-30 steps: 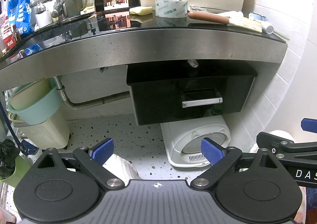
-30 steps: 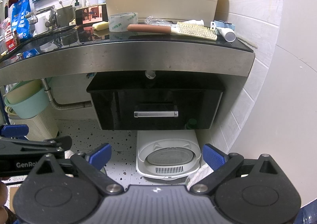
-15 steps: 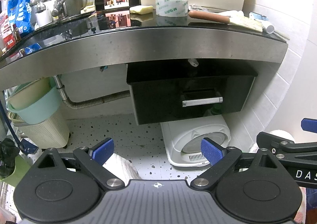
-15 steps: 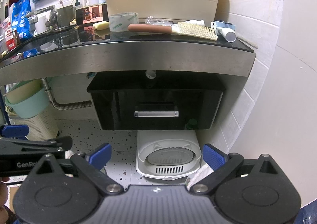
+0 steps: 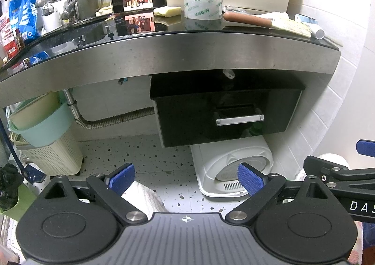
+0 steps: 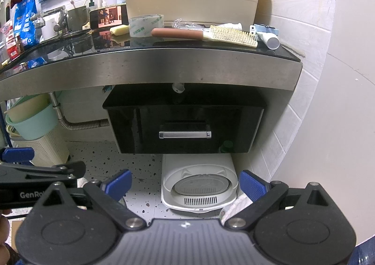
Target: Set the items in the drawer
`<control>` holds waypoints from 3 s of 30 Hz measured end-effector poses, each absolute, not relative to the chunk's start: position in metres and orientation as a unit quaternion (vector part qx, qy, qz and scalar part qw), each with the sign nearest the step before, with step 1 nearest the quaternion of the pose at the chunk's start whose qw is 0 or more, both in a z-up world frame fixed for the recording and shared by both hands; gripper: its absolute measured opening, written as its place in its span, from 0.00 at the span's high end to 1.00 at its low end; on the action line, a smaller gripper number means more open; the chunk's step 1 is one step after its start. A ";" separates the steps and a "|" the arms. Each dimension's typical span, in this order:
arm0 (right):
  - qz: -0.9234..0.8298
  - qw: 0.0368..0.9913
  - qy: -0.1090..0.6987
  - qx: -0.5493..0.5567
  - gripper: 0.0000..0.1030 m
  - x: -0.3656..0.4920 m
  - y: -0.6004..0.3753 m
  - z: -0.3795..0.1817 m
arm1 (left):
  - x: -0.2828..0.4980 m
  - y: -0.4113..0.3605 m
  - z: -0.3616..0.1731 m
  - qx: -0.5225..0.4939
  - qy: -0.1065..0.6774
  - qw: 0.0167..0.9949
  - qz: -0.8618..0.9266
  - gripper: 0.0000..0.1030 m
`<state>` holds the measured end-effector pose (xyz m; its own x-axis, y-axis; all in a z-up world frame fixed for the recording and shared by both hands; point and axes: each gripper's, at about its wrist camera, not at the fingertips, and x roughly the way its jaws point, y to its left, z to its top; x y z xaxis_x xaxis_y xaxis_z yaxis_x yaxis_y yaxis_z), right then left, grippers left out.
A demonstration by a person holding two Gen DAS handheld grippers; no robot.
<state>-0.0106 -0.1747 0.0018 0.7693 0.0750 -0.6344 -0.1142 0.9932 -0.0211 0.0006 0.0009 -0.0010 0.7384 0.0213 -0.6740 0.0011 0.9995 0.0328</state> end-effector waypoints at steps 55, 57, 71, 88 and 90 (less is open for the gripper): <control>0.034 0.940 0.339 -0.013 0.04 -0.002 -0.181 -0.009 | 0.011 0.006 -0.019 0.014 0.368 0.929 0.024 0.07; 0.030 0.941 0.337 -0.016 0.04 0.000 -0.181 -0.013 | 0.013 0.008 -0.023 0.014 0.366 0.930 0.026 0.07; -0.017 0.947 0.319 -0.038 0.04 0.018 -0.185 -0.039 | 0.024 0.023 -0.047 0.001 0.347 0.936 0.054 0.07; -0.008 0.951 0.298 -0.086 0.04 0.035 -0.186 -0.077 | 0.042 0.041 -0.090 0.035 0.343 0.938 0.047 0.04; -0.001 0.952 0.292 -0.086 0.04 0.036 -0.186 -0.080 | 0.044 0.044 -0.095 0.031 0.338 0.939 0.045 0.04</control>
